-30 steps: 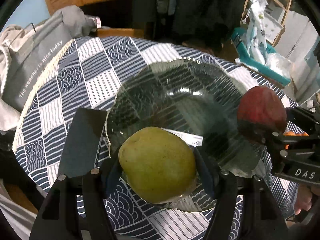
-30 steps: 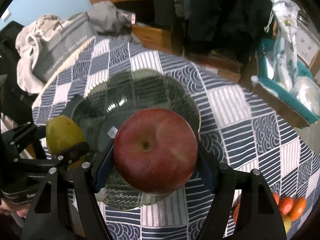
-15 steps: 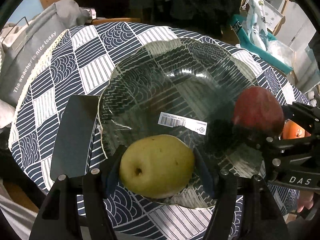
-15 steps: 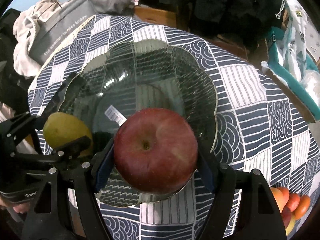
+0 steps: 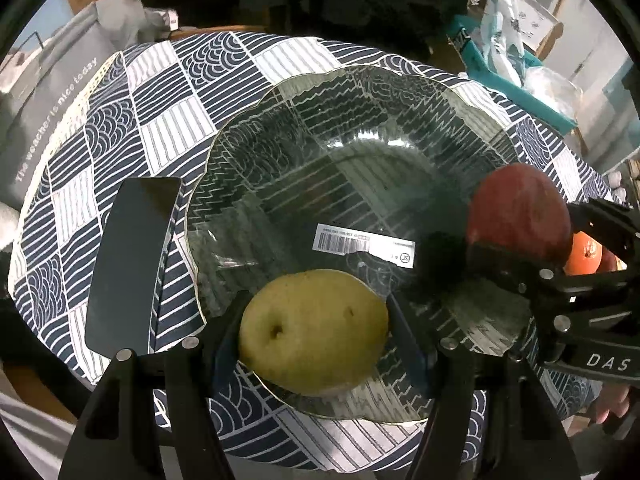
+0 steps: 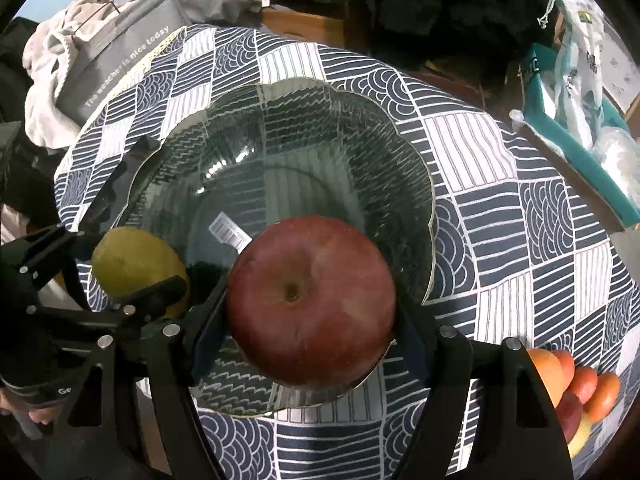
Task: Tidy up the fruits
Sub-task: 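Lower both fruits into the glass bowl and open both tools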
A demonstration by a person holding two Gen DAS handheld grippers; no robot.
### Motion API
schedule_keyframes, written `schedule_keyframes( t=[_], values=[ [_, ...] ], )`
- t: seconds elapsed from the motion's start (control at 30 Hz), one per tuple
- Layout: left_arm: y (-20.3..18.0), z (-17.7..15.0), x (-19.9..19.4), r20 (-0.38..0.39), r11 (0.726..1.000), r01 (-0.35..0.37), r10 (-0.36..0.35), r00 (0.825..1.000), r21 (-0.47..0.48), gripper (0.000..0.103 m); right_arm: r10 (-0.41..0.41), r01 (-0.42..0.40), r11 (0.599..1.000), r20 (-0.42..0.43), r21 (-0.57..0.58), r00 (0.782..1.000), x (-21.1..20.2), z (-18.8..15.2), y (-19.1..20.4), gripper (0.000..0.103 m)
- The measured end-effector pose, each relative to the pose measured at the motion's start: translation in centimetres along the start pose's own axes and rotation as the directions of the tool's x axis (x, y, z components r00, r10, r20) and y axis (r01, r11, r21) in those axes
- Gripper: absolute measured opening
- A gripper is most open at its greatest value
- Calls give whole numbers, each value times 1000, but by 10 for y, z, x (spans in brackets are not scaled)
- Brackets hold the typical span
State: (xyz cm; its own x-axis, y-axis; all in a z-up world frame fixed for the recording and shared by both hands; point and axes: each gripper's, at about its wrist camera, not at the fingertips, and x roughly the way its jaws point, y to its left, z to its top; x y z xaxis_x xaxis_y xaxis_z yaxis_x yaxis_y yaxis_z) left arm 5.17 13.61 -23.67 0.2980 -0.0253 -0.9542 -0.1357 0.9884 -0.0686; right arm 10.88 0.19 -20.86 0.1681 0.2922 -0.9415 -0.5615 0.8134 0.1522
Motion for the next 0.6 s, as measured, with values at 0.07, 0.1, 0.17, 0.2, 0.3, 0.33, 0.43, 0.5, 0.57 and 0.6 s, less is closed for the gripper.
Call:
schedule_keyframes(
  t=[0.07,0.1,0.17,0.2,0.3,0.33,0.43,0.5,0.57,0.6],
  values=[
    [1,0,-1,9,1000,6,-6,1000,-2,70,-11,11,1000,-2,-6,1000,1,1,1,75],
    [0,-1,-2,17,1000,4,-4,1000,0,70,-14,14,1000,-2,-10,1000,2,1,1,75],
    [1,0,-6,34,1000,-15,15,999,4,73,-19,19,1000,3,-20,1000,2,1,2,76],
    [2,1,-8,42,1000,-22,22,999,3,75,-11,11,1000,3,-20,1000,2,1,2,76],
    [6,3,-11,49,1000,-19,19,999,-14,77,37,-37,999,19,21,999,-2,4,-3,79],
    [7,3,-11,50,1000,-16,17,999,-19,77,47,-48,998,19,29,999,-2,4,-5,79],
    [8,3,-12,50,1000,-21,22,998,-22,77,51,-52,998,20,29,998,-1,4,-2,79],
    [7,2,-14,53,1000,-24,25,998,-18,77,50,-50,998,22,23,999,0,4,-1,79],
    [7,1,-15,56,999,-30,31,998,-14,77,56,-57,998,24,30,998,-1,3,0,79],
    [6,1,-16,57,999,-33,33,998,-12,77,68,-69,997,30,39,997,-2,2,-1,80]
  ],
)
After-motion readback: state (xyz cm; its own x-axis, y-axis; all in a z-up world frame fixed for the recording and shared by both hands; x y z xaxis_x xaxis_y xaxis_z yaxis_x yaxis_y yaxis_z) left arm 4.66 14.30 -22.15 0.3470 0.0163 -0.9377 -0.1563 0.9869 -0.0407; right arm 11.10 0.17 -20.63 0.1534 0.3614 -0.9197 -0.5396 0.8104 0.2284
